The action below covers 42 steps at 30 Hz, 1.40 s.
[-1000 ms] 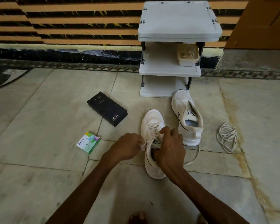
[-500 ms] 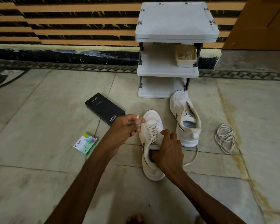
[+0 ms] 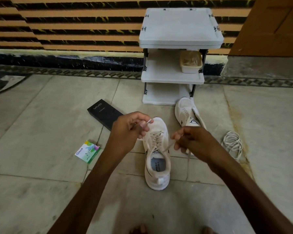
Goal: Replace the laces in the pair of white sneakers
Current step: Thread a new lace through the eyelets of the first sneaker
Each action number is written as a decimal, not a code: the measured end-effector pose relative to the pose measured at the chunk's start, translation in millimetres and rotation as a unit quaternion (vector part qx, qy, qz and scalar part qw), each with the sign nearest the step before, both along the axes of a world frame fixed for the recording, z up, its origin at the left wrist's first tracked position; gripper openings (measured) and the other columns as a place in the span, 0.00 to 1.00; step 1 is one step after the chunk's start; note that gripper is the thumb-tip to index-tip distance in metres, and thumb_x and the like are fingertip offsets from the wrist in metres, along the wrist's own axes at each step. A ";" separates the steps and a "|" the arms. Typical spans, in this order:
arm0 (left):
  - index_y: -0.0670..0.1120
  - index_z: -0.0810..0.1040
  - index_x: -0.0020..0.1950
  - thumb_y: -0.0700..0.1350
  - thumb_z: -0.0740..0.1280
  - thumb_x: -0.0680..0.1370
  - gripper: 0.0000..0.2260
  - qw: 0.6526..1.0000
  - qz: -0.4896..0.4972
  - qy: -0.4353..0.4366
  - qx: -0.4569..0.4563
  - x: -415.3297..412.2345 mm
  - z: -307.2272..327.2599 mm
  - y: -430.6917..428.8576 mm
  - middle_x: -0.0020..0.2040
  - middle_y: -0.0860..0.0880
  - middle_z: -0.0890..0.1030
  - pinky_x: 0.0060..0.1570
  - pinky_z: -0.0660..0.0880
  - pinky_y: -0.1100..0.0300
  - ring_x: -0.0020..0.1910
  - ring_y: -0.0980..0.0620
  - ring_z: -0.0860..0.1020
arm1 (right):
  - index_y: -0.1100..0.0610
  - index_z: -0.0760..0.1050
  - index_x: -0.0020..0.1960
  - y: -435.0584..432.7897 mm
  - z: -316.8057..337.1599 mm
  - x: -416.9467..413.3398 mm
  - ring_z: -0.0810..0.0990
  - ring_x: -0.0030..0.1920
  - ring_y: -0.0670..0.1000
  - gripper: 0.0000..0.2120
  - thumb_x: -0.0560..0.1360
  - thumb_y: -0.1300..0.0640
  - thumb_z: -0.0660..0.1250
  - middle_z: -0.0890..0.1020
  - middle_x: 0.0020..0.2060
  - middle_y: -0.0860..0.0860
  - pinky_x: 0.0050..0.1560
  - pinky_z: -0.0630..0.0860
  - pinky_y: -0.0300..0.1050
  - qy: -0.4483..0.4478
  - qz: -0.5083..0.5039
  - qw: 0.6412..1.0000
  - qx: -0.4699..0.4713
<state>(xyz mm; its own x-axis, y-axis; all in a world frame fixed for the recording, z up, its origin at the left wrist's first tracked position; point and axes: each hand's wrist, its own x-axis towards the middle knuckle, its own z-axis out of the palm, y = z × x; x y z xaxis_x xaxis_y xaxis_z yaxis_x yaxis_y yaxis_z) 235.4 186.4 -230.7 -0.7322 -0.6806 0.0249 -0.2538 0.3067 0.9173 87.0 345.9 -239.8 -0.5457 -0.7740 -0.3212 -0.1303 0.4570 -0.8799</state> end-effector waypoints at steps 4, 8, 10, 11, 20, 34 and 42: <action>0.38 0.81 0.53 0.34 0.65 0.79 0.07 0.988 -0.015 0.110 0.104 -9.3 26.1 1.9 0.39 0.46 0.84 0.40 0.78 0.64 0.38 0.54 0.81 | 0.59 0.81 0.50 -4.2 42.0 -13.8 0.80 0.35 0.44 0.12 0.81 0.64 0.59 0.85 0.39 0.52 0.36 0.75 0.32 -0.090 0.032 0.990 -0.105; 0.38 0.80 0.52 0.38 0.65 0.79 0.06 0.974 0.002 0.172 0.148 -16.6 46.2 3.5 0.41 0.45 0.84 0.43 0.80 0.62 0.40 0.52 0.82 | 0.59 0.81 0.54 -8.6 60.9 -21.2 0.82 0.39 0.45 0.17 0.77 0.73 0.58 0.85 0.43 0.54 0.38 0.76 0.32 -0.147 0.066 0.973 -0.163; 0.39 0.80 0.52 0.39 0.65 0.79 0.06 0.972 0.012 0.189 0.137 -18.8 55.4 3.8 0.42 0.46 0.84 0.43 0.80 0.62 0.41 0.52 0.83 | 0.58 0.83 0.53 -13.6 68.6 -21.4 0.83 0.41 0.48 0.15 0.74 0.70 0.64 0.85 0.44 0.55 0.41 0.78 0.35 -0.173 0.058 0.962 -0.204; 0.40 0.80 0.52 0.40 0.65 0.79 0.06 0.972 0.015 0.196 0.127 -20.7 61.1 2.5 0.43 0.47 0.84 0.44 0.80 0.61 0.42 0.51 0.83 | 0.58 0.83 0.52 -17.5 74.1 -21.8 0.83 0.41 0.49 0.12 0.72 0.66 0.67 0.85 0.45 0.56 0.42 0.79 0.36 -0.176 0.056 0.957 -0.225; 0.49 0.84 0.51 0.45 0.70 0.76 0.06 0.970 0.054 0.222 0.084 -28.5 84.0 3.9 0.47 0.52 0.86 0.43 0.78 0.67 0.45 0.54 0.84 | 0.46 0.85 0.44 -38.9 91.3 -0.2 0.77 0.33 0.39 0.11 0.73 0.44 0.65 0.82 0.34 0.42 0.33 0.72 0.32 0.083 -0.036 0.962 -0.257; 0.49 0.85 0.49 0.46 0.73 0.73 0.06 0.966 0.067 0.238 0.075 -24.5 92.5 5.6 0.47 0.52 0.86 0.46 0.77 0.66 0.48 0.56 0.82 | 0.52 0.85 0.49 -53.1 107.0 11.2 0.81 0.42 0.42 0.06 0.76 0.58 0.69 0.84 0.39 0.44 0.41 0.76 0.37 0.225 -0.086 0.911 -0.334; 0.45 0.85 0.50 0.43 0.74 0.73 0.07 0.956 0.044 0.268 0.111 -24.5 95.4 3.1 0.45 0.49 0.86 0.42 0.75 0.71 0.41 0.62 0.81 | 0.50 0.86 0.47 -53.7 114.9 8.6 0.79 0.40 0.45 0.05 0.73 0.55 0.72 0.82 0.36 0.47 0.40 0.73 0.37 0.268 -0.069 0.910 -0.309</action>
<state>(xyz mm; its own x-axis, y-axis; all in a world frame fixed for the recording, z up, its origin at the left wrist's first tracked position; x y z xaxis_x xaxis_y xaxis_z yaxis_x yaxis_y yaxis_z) 210.9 189.5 -135.4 -0.5943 -0.7711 0.2285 0.2554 0.0885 0.9628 95.6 292.2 -124.9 -0.6018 -0.6287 0.4925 -0.5951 -0.0582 -0.8015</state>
